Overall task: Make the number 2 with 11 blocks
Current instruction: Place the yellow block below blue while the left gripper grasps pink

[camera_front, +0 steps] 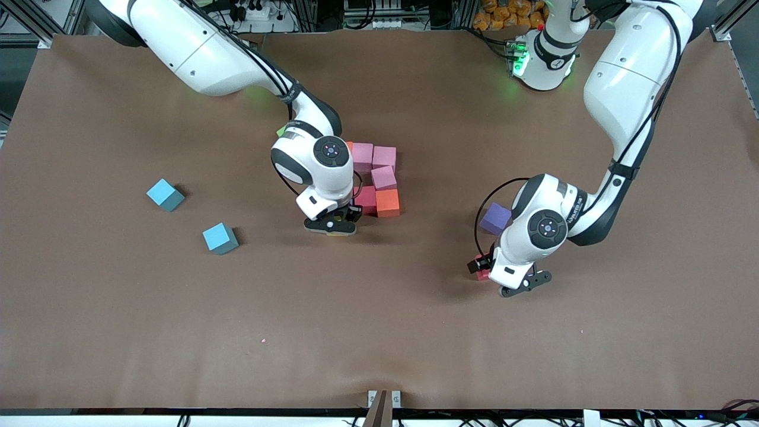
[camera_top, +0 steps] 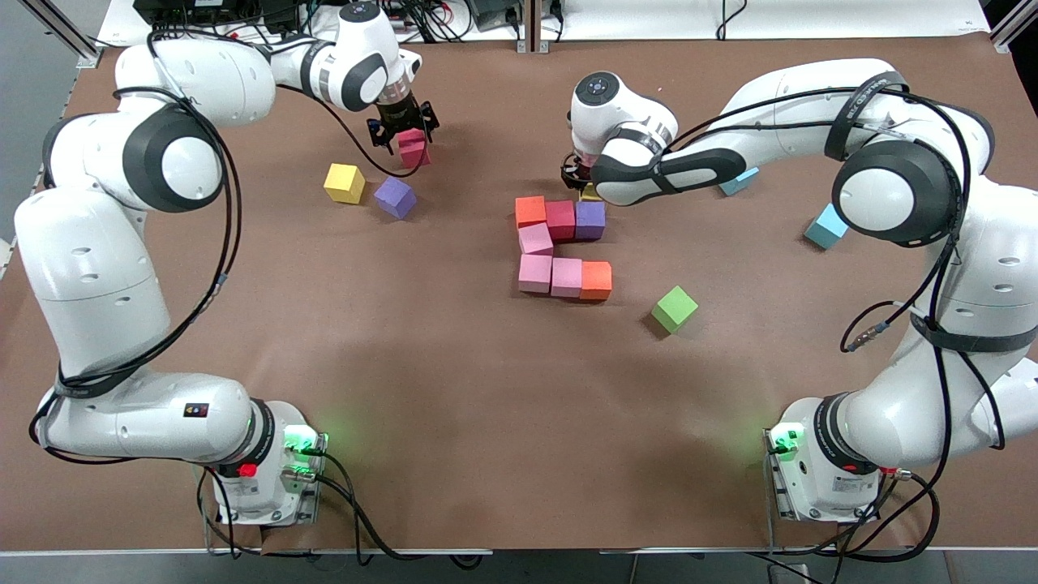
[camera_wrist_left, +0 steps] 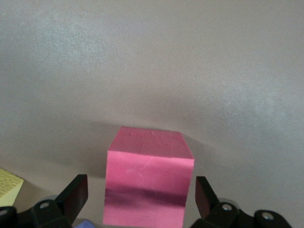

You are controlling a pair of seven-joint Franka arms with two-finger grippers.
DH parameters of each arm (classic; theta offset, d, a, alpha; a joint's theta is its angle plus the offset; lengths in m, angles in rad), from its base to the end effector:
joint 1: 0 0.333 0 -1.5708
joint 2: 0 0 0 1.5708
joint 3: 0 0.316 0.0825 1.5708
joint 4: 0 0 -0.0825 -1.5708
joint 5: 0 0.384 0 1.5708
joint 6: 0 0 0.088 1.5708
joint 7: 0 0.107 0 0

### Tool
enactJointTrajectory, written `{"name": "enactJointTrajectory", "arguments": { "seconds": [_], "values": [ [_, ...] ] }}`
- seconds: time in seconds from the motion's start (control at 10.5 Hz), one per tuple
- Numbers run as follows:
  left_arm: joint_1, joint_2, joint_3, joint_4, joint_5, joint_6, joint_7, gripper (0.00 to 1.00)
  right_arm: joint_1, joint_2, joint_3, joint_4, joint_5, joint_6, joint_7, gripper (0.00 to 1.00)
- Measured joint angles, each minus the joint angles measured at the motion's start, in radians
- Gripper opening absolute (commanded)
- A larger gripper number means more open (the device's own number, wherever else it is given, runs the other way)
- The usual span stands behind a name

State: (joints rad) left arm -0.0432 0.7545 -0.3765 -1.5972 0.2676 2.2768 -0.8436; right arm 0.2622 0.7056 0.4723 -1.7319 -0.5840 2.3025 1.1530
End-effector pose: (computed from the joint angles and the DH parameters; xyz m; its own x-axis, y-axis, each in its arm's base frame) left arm 0.6487 -0.2444 0.2097 0.9422 0.3317 -0.0480 0.3332 -0.9424 0.0283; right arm 0.5183 0.4145 0.2048 0.9904 -0.1039 0.0911 -0.1116 -0.9903 0.0832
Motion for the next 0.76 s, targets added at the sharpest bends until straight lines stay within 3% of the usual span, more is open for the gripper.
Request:
{"name": "enactJointTrajectory", "arguments": {
  "seconds": [0.1,0.19,0.29,0.38,0.48,0.57,0.67,0.76],
  "values": [
    [-0.002,0.003,0.003,0.0,0.008,0.0,0.0,1.0,0.0,0.0,0.0,0.001,0.012,0.0,0.0,0.05],
    [-0.005,0.008,0.011,0.0,0.031,0.0,0.0,1.0,0.001,0.0,0.0,0.001,0.017,0.0,0.0,0.11],
    [-0.006,0.011,0.021,0.0,0.047,0.0,0.0,1.0,0.002,0.0,0.0,0.002,0.019,0.0,0.0,0.49],
    [-0.006,0.011,0.027,0.0,0.05,0.0,0.0,1.0,0.002,0.0,0.0,0.002,0.02,0.0,0.0,0.72],
    [-0.006,0.011,0.028,0.001,0.05,0.0,0.0,1.0,0.002,0.0,0.0,0.002,0.021,0.0,0.002,0.83],
    [-0.006,0.011,0.028,0.002,0.05,0.0,0.0,1.0,0.003,0.001,0.0,0.002,0.024,0.0,0.003,0.92],
    [-0.006,0.011,0.028,0.004,0.05,0.0,0.0,1.0,0.003,0.002,0.0,0.002,0.026,0.0,0.004,0.92],
    [-0.006,0.011,0.028,0.005,0.05,0.0,-0.001,0.75,0.003,0.002,0.0,0.002,0.027,0.0,0.004,0.93]
  ]
}}
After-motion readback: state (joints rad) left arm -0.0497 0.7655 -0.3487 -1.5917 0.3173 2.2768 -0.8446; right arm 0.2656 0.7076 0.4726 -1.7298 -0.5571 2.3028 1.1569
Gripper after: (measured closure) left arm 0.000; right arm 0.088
